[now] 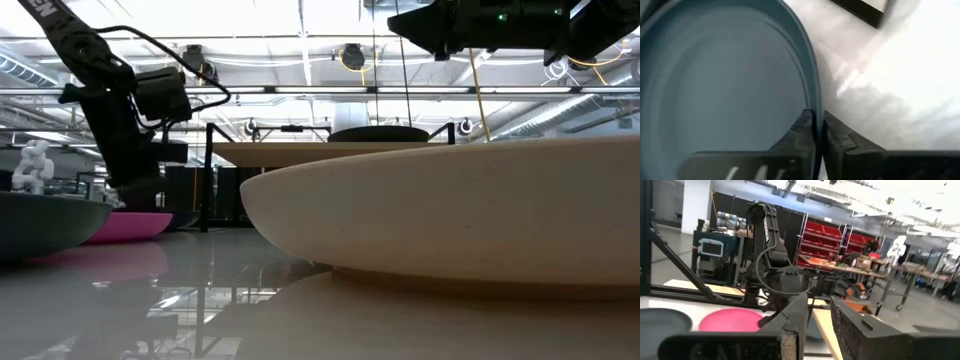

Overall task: Place and stack plates onto a shelf
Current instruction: Stack the left green plate on the black plate on the shelf

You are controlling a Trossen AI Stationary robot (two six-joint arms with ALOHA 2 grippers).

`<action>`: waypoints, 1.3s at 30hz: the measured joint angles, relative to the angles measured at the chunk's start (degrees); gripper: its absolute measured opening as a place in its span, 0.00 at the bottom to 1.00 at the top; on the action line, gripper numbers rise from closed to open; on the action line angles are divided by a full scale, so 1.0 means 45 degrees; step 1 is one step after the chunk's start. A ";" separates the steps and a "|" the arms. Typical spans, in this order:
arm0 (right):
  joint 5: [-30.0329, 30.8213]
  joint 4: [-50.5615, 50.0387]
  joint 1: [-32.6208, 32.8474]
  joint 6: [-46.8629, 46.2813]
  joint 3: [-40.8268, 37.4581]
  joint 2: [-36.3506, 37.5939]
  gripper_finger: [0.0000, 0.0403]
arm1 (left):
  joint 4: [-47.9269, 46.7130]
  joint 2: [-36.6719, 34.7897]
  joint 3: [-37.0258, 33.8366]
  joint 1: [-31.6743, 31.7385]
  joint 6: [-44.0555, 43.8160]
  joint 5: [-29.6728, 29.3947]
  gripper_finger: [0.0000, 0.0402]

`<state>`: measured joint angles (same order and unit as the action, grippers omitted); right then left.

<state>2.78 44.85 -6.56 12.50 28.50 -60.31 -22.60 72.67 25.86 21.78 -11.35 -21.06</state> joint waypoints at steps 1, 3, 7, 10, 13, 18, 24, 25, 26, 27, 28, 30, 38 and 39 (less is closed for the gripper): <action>0.0002 -0.0054 0.0042 -0.0220 -0.0001 0.0000 0.17 | -0.0065 -0.0045 0.0033 -0.0039 -0.0041 -0.0169 0.03; 0.0001 -0.0150 0.0142 -0.0336 -0.0001 0.0000 0.17 | -0.0356 -0.0169 0.0194 -0.0141 -0.0181 -0.0446 0.03; -0.0013 -0.0201 0.0425 -0.0185 -0.0002 0.0000 0.17 | -0.1620 -0.0797 0.0855 -0.0339 -0.0983 -0.0995 0.03; -0.0013 0.0107 0.0520 0.0238 -0.0002 0.0000 0.17 | -0.2924 -0.1484 0.1501 -0.0401 -0.1595 -0.1724 0.03; -0.0013 0.0778 0.0523 0.0590 -0.0002 0.0000 0.17 | -0.3356 -0.2254 0.2139 -0.0398 -0.2056 -0.2779 0.03; -0.0013 0.1878 0.0518 0.1396 0.0001 0.0000 0.17 | -0.3216 -0.3411 0.2919 -0.0292 -0.1288 -0.4123 0.03; -0.0561 0.2152 0.0527 0.1395 0.0000 0.0000 0.17 | -0.0230 -0.3543 0.4442 -0.0451 0.1610 -0.3049 0.03; -0.0793 0.2174 0.0529 0.1389 -0.0002 0.0000 0.17 | -0.0046 -0.3174 0.4943 -0.0625 0.2102 -0.3010 0.03; -0.1022 0.2195 0.0539 0.1382 -0.0002 0.0000 0.17 | 0.0001 -0.2757 0.5480 -0.0768 0.2501 -0.3065 0.03; -0.1090 0.2228 0.0567 0.1337 -0.0002 0.0000 0.17 | -0.0039 -0.2297 0.6024 -0.0866 0.2886 -0.3134 0.03; -0.1187 0.2259 0.0582 0.1241 -0.0002 0.0000 0.17 | -0.0108 -0.1822 0.6632 -0.0893 0.3337 -0.3226 0.03; -0.1300 0.2270 0.0586 0.1068 -0.0002 0.0000 0.17 | -0.0067 -0.0871 0.7789 -0.0908 0.4274 -0.3203 0.03; -0.1347 0.2385 0.0620 0.0368 0.0003 0.0195 0.17 | -0.0165 0.3166 1.1888 -0.0896 0.8554 -0.1570 0.03; -0.1344 0.2356 0.0646 0.0368 0.0001 0.0291 0.17 | -0.0153 0.3601 1.2265 -0.0866 0.9082 -0.1274 0.03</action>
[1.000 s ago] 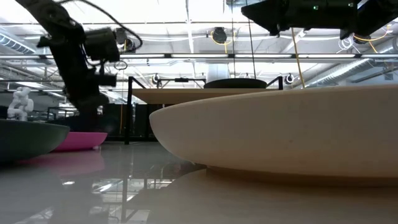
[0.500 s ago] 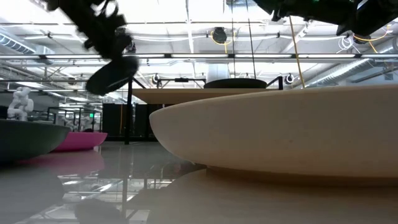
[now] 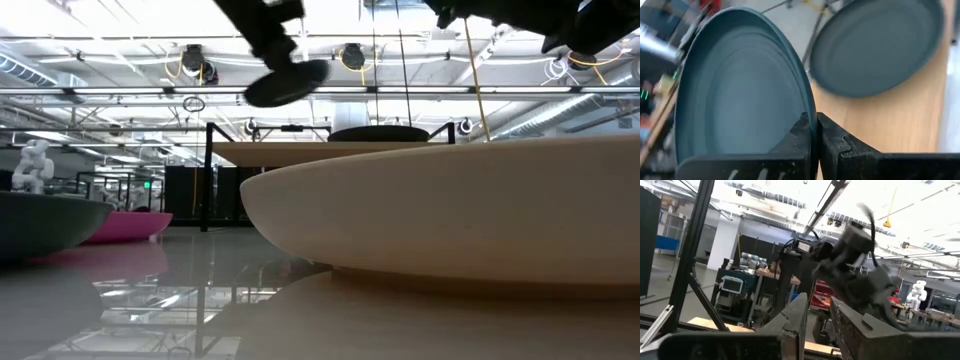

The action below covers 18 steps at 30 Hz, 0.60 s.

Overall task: Place and stack plates onto a shelf
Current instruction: Stack the left green plate on the black plate on the shelf

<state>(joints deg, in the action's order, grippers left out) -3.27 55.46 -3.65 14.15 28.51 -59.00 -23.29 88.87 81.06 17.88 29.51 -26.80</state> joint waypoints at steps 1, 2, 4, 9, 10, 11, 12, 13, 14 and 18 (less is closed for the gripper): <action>-0.0005 -0.0083 0.0003 0.0001 0.0001 0.0128 0.17 | -0.0014 0.0421 0.0336 0.0020 0.0477 0.0354 0.03; -0.0005 -0.0122 0.0003 0.0005 0.0000 0.0259 0.17 | -0.0031 0.0885 0.0656 0.0021 0.0953 0.0731 0.03; -0.0010 -0.0303 0.0003 0.0004 0.0001 0.0631 0.17 | 0.0119 0.1706 0.1184 0.0029 0.1953 0.1332 0.03; -0.0575 -0.0994 0.0003 -0.0260 -0.0001 0.1794 0.17 | 0.0500 0.3399 0.2254 0.0028 0.4152 0.2715 0.03; -0.0821 -0.1100 0.0003 -0.0430 0.0000 0.2026 0.17 | 0.0516 0.3675 0.2415 0.0007 0.4496 0.2975 0.03; -0.1175 -0.1214 0.0003 -0.0637 0.0002 0.2240 0.17 | 0.0547 0.3904 0.2525 -0.0014 0.4802 0.3164 0.03; -0.1540 -0.1337 0.0003 -0.0835 0.0000 0.2437 0.17 | 0.0543 0.4109 0.2602 -0.0042 0.5054 0.3291 0.03; -0.1905 -0.1469 0.0003 -0.1028 -0.0001 0.2608 0.17 | 0.0553 0.4267 0.2695 -0.0082 0.5243 0.3381 0.03; -0.2205 -0.1640 0.0003 -0.1165 0.0002 0.2778 0.17 | 0.0631 0.4362 0.2742 -0.0096 0.5362 0.3433 0.03; -0.2377 -0.2310 0.0011 -0.1331 -0.0002 0.3208 0.17 | 0.0368 0.4580 0.2795 -0.0091 0.5816 0.4122 0.04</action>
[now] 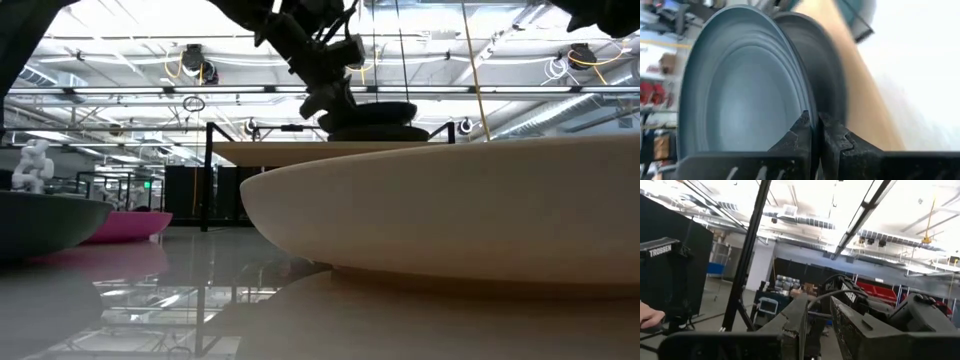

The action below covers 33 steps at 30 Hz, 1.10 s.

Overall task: Place and stack plates onto a shelf
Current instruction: Stack the left green plate on the black plate on the shelf, then stack the dark green plate on the dark green plate on the shelf

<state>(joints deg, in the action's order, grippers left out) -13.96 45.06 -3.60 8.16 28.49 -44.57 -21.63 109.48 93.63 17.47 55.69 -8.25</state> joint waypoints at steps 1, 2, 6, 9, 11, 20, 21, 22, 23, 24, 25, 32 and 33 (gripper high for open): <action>0.0045 -0.0112 -0.0003 0.0005 0.0003 0.0023 0.17 | -0.0070 0.0022 -0.0032 0.0005 0.0059 0.0069 0.06; 0.0050 -0.0176 -0.0003 0.0010 0.0004 0.0023 0.17 | -0.0093 0.0041 -0.0041 -0.0010 0.0081 0.0067 0.08; 0.0053 -0.0194 -0.0003 -0.0004 -0.0001 -0.0044 0.17 | 0.0301 0.0005 -0.0036 -0.0156 -0.0091 0.0071 0.17; 0.0055 -0.0203 -0.0003 -0.0005 -0.0001 -0.0045 0.17 | 0.0551 0.0007 -0.0036 -0.0256 -0.0113 0.0067 0.24; 0.0060 -0.0241 -0.0003 -0.0005 0.0000 -0.0045 0.17 | 0.0628 0.0007 -0.0041 -0.0312 -0.0155 0.0063 0.29; 0.0083 -0.0699 -0.0008 -0.0005 -0.0001 -0.0050 0.17 | 0.0475 -0.0387 -0.0045 -0.0416 -0.1527 -0.0451 0.52; 0.0084 -0.0758 -0.0008 -0.0005 -0.0001 -0.0050 0.17 | 0.0473 -0.0534 -0.0045 -0.0472 -0.1731 -0.0637 0.54; 0.0084 -0.0815 -0.0008 -0.0007 -0.0001 -0.0053 0.17 | 0.0472 -0.0705 -0.0045 -0.0561 -0.2010 -0.0979 0.55; 0.0086 -0.0860 -0.0008 -0.0010 -0.0001 -0.0055 0.17 | 0.0464 -0.0934 -0.0045 -0.0658 -0.2339 -0.1320 0.56; 0.0092 -0.0932 -0.0008 -0.0008 -0.0001 -0.0055 0.17 | 0.0447 -0.1193 -0.0050 -0.0757 -0.2676 -0.1640 0.56; 0.0105 -0.1022 -0.0008 -0.0010 -0.0001 -0.0055 0.17 | 0.0458 -0.1477 -0.0050 -0.0851 -0.3015 -0.1913 0.56; 0.0136 -0.1188 -0.0008 -0.0010 -0.0001 -0.0055 0.17 | -0.0580 -0.4174 -0.0050 -0.1462 -0.4762 -0.2203 0.57; 0.0143 -0.1240 -0.0008 -0.0015 -0.0001 -0.0055 0.17 | -0.0814 -0.4603 -0.0050 -0.1542 -0.5154 -0.2200 0.57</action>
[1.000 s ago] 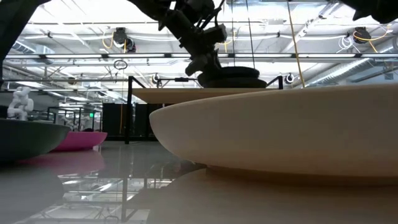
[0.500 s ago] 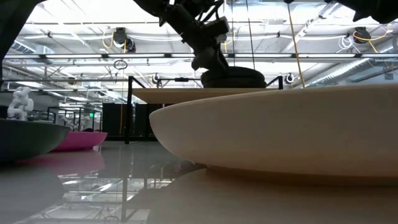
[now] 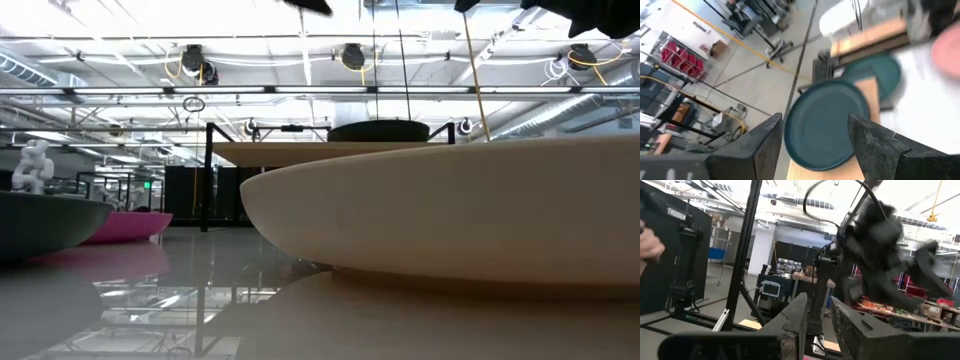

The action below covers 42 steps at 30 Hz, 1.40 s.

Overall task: Place and stack plates onto a shelf
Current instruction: Stack the dark green plate on the dark green plate on the shelf

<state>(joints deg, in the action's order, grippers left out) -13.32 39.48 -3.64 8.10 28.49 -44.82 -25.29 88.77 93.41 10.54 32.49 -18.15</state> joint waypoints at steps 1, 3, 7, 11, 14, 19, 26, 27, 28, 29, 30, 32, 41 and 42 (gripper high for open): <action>0.0000 -0.0113 0.0000 0.0000 0.0000 0.0001 0.17 | -0.0325 -0.0440 0.0000 -0.0084 -0.0412 0.0004 0.57; 0.0010 -0.0385 0.0000 0.0000 0.0000 0.0000 0.17 | -0.1193 -0.1303 0.0000 -0.0211 -0.1209 0.0001 0.57; 0.0887 -0.0764 0.0000 0.0006 0.0000 0.0003 0.17 | -0.2097 -0.2966 -0.0782 -0.0538 -0.2700 -0.0021 0.57; 0.2094 -0.1227 -0.0005 0.0032 0.0000 0.0000 0.17 | -0.0353 -0.4966 -0.3608 -0.1017 -0.3387 -0.0003 0.57; 0.2697 -0.1588 -0.0005 0.0021 0.0000 0.0004 0.17 | 0.1765 -0.6461 -0.6515 -0.1351 -0.3996 -0.0035 0.57; 0.2826 -0.3170 -0.0005 -0.0256 0.0000 0.0000 0.17 | 0.6078 -0.8241 -1.1357 -0.2021 -0.5001 -0.0025 0.57; 0.4331 -0.7962 -0.0127 -0.2289 0.0326 0.0047 0.17 | 1.1549 -0.8806 -1.5596 -0.2513 -0.6008 -0.0038 0.57; 0.4342 -0.9098 -0.0139 -0.2607 0.0577 0.0022 0.17 | 1.2055 -0.8806 -1.5957 -0.2542 -0.6129 -0.0040 0.57; 0.4347 -1.0036 -0.0141 -0.2913 0.0816 -0.0045 0.17 | 1.2485 -0.8806 -1.6236 -0.2578 -0.6211 -0.0040 0.57; 0.4345 -1.0730 -0.0137 -0.3167 0.0996 -0.0116 0.17 | 1.2851 -0.8806 -1.6466 -0.2617 -0.6258 -0.0045 0.57; 0.4347 -1.1142 -0.0131 -0.3301 0.1077 -0.0199 0.17 | 1.3111 -0.8811 -1.6642 -0.2621 -0.6256 -0.0045 0.57; 0.4353 -1.1435 -0.0131 -0.3293 0.1083 -0.0253 0.17 | 1.3278 -0.8811 -1.6813 -0.2621 -0.6298 -0.0050 0.57; 0.7143 -1.3749 -0.0173 -0.4376 0.1041 -0.0999 0.17 | 1.2752 -0.8806 -1.6825 -0.3066 -0.6912 0.0107 0.57; 0.7465 -1.3966 -0.0175 -0.4574 0.0955 -0.1168 0.17 | 1.2702 -0.8806 -1.6825 -0.3132 -0.6917 0.0107 0.57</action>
<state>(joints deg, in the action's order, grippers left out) 20.27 -23.37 -4.43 -12.49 32.79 -50.07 31.86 49.15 17.69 -3.56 1.37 -17.67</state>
